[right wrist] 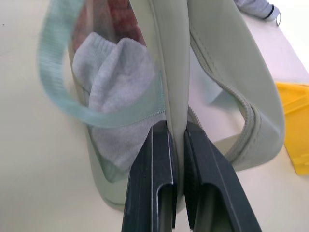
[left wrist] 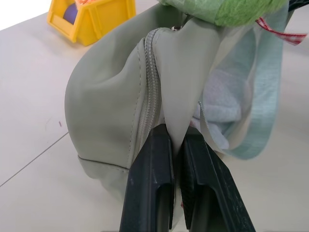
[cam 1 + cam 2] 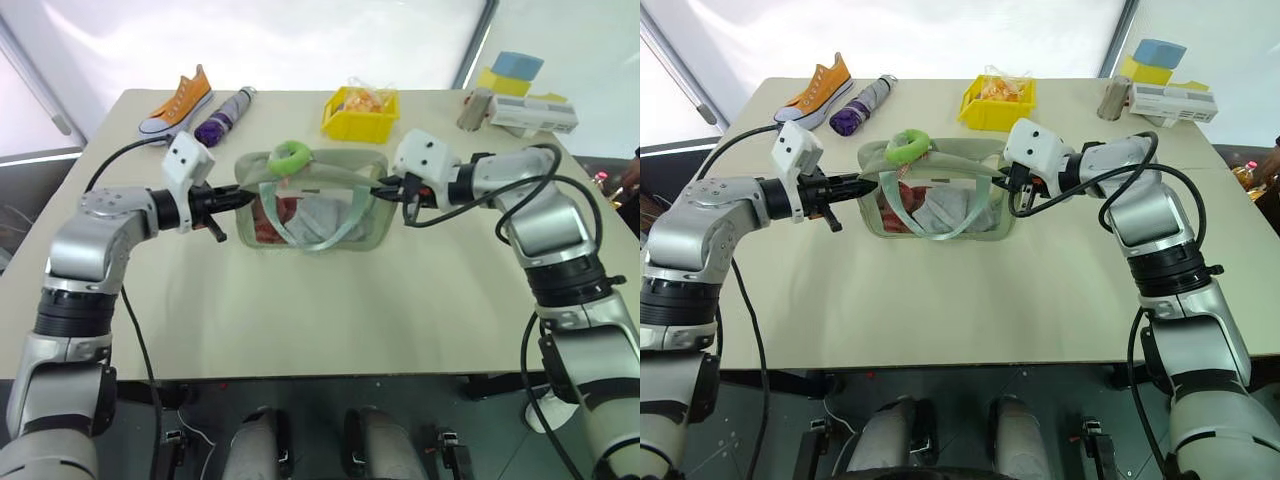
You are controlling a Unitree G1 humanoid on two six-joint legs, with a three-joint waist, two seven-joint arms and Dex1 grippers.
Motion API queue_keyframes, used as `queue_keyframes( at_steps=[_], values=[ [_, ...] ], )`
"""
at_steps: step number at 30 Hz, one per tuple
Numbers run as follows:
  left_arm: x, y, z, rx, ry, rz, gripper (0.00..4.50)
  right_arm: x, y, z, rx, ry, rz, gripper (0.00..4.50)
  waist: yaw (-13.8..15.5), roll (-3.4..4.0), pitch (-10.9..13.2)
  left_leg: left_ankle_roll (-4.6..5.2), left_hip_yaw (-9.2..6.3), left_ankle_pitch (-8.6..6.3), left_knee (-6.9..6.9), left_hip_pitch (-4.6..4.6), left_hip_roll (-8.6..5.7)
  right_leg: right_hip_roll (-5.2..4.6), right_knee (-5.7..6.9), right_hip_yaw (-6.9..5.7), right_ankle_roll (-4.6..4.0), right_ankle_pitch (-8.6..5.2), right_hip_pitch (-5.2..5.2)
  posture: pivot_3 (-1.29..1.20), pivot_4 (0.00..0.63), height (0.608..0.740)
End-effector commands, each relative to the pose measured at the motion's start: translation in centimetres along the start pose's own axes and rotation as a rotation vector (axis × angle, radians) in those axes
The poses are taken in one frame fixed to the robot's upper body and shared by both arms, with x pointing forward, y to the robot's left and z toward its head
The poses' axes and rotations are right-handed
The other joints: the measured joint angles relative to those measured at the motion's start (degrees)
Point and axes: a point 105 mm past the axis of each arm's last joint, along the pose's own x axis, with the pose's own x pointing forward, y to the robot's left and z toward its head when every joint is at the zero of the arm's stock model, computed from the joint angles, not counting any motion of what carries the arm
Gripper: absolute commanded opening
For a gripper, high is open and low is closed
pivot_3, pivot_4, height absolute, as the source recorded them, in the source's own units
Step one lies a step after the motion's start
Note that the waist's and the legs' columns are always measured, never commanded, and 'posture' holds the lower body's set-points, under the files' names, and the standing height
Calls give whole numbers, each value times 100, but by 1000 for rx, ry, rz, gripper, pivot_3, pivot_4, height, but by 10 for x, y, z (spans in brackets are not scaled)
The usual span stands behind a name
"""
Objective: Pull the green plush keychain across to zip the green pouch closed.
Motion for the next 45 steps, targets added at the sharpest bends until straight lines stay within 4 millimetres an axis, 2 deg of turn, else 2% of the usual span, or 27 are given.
queue_keyframes(
  at_steps=[1,4,7,11,15,20,33,36,39,40,43,45],
  values=[
    [-3,-4,12,39,-21,-16,0,-13,-11,22,-63,-51,-25,1039,5,0,0,0,0,0,0,0,0,0,0,0,0,0,0,0,150,740],
    [-4,-5,13,41,-19,-23,0,-23,-19,34,-121,-69,-41,2589,12,1,1,0,0,0,0,-2,0,-1,-1,0,0,0,-1,0,150,740],
    [-5,-4,12,43,-13,-20,0,-21,-19,64,-156,-168,-51,2589,8,1,1,0,0,0,-1,-2,0,0,0,0,0,0,-2,0,150,740],
    [-6,-6,12,33,-15,-28,0,2,1,91,-186,-265,-35,2589,-13,1,0,0,0,0,-1,0,4,2,2,0,0,0,-3,0,150,740],
    [-5,-7,12,26,-18,-33,0,28,19,92,-255,-268,-19,2589,21,0,0,0,-1,0,0,-4,2,-1,2,0,0,0,-3,0,150,740],
    [2,-14,11,36,-25,-50,0,52,2,98,-305,-270,-149,2589,15,0,0,0,0,0,2,-6,-2,-2,2,-1,0,0,-3,0,150,740],
    [0,-13,11,42,-20,-37,0,54,7,111,-260,-355,-111,2589,8,0,0,0,-1,0,1,-6,1,-2,2,-3,0,0,-2,0,150,740],
    [2,-13,12,47,-23,-40,0,53,9,113,-247,-373,-86,1793,6,0,0,0,-2,0,1,-6,0,-2,2,-3,0,0,-2,0,150,740],
    [3,-14,12,49,-24,-43,0,50,10,112,-246,-374,-74,215,8,0,0,0,-2,0,1,-6,0,-2,2,-3,0,0,-2,0,150,740],
    [3,-14,12,52,-21,-43,0,47,8,112,-237,-375,-79,93,9,0,0,0,-2,0,1,-6,1,-2,2,-3,0,0,-2,0,150,740],
    [4,-13,11,52,-19,-42,0,37,-2,113,-221,-372,-116,93,13,0,0,0,-3,0,1,-6,1,-2,2,-3,0,0,-2,0,150,740],
    [3,-12,11,52,-20,-39,0,21,-20,106,-212,-344,-191,93,22,0,0,0,-3,0,1,-6,1,-2,2,-3,0,0,-2,0,150,740]
  ],
)
